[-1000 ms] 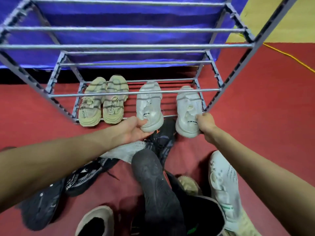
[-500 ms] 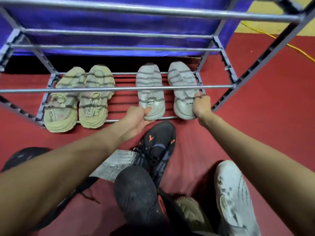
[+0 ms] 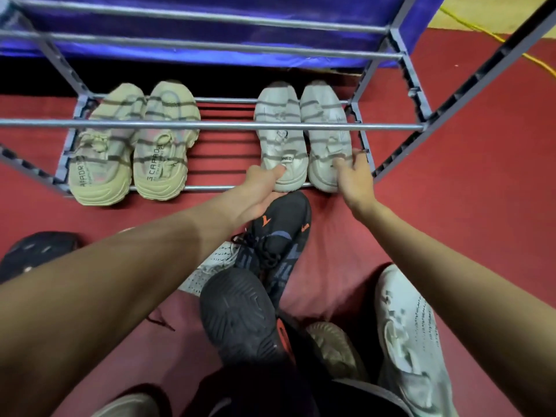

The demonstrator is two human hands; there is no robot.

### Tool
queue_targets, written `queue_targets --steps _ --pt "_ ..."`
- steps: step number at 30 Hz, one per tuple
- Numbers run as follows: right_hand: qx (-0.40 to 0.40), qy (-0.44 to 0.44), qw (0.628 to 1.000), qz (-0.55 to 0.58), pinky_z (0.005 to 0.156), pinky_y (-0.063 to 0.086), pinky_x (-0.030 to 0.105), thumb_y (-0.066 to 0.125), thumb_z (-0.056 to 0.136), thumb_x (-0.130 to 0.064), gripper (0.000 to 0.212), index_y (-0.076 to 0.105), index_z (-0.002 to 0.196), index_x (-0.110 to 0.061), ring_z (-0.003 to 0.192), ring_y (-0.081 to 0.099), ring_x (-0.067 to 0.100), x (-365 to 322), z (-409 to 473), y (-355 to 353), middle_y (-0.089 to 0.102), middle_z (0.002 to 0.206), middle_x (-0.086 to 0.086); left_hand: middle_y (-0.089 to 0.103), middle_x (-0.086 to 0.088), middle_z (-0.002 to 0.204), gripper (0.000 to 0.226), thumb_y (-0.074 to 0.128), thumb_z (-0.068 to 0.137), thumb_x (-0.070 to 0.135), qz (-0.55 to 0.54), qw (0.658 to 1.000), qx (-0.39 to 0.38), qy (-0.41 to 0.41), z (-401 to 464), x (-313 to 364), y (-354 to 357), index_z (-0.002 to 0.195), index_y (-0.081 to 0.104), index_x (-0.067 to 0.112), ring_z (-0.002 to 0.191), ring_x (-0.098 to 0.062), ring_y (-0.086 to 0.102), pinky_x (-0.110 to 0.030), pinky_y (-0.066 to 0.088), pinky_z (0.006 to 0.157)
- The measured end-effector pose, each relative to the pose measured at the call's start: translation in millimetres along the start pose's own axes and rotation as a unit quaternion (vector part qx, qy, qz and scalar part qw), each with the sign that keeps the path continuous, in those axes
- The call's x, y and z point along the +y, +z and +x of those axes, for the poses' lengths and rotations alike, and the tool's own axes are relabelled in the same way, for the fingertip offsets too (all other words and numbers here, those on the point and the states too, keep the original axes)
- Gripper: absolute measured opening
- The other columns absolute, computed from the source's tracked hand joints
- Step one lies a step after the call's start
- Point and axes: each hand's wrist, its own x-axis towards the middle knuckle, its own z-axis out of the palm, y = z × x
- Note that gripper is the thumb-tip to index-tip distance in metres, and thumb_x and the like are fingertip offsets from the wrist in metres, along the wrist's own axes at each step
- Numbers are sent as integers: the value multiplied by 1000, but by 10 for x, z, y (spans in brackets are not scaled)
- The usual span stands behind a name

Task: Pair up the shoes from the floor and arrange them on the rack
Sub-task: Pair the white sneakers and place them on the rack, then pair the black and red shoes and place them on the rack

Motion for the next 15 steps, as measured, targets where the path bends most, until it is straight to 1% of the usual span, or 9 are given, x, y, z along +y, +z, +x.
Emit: queue_targets --steps 1,3,5,7,9,11,12,14,15 --pt "-15 -20 999 -20 98 44 37 57 78 -31 53 46 123 -7 112 54 26 12 -102 -12 55 123 13 63 -22 120 35 52 95 11 1 1000 2 -9 -7 6 -10 125 52 -8 105 -31 64 -41 55 87" --pt "-32 -69 994 -78 99 37 29 64 74 -31 64 41 128 -8 116 46 25 56 -257 -40 48 127 13 63 -20 121 33 53 94 13 15 1000 0 -26 -18 26 -48 122 54 -4 112 -30 62 -42 53 93" --pt "-31 -107 985 -133 100 29 22 62 78 -15 69 31 139 -8 124 38 28 126 -345 -49 41 133 18 61 -13 124 32 53 93 13 57 998 -14 -30 -56 39 -97 123 53 1 116 -26 59 -40 51 94" --pt "-13 -105 984 -144 103 25 22 54 79 -5 72 24 145 -7 128 34 31 140 -440 -43 37 136 21 59 -7 122 37 53 92 12 126 991 -25 -20 -136 35 -157 128 52 3 114 -21 55 -37 50 91" --pt "12 -90 985 -145 104 24 24 54 79 -2 69 26 142 0 127 33 33 125 -591 -5 38 134 23 62 -4 110 32 53 91 10 210 977 -25 17 -267 11 -221 123 57 7 99 -14 56 -30 49 80" --pt "27 -72 986 -150 102 23 24 56 79 -3 64 30 136 6 126 35 36 116 -783 52 40 132 25 60 2 85 21 52 90 4 284 956 -18 73 -431 -18 -286 105 60 15 71 -3 56 -19 46 63" --pt "23 -62 986 -154 101 24 25 57 79 -4 62 32 135 7 125 36 36 121 -885 80 42 131 25 56 4 75 24 50 89 -1 315 944 -10 97 -506 -50 -337 99 60 18 60 -1 53 -18 44 57" --pt "0 -52 985 -165 100 27 28 58 79 -7 61 34 132 8 120 40 37 132 -1106 111 46 125 27 52 5 67 26 46 86 -6 378 918 -10 115 -629 -141 -465 88 62 15 56 -4 47 -16 41 51" --pt "-11 -50 985 -167 101 30 32 59 78 -8 60 35 131 8 118 41 37 143 -1217 113 48 122 27 53 5 66 26 46 86 -5 414 903 -17 112 -701 -184 -528 87 64 13 57 -5 46 -13 40 49"
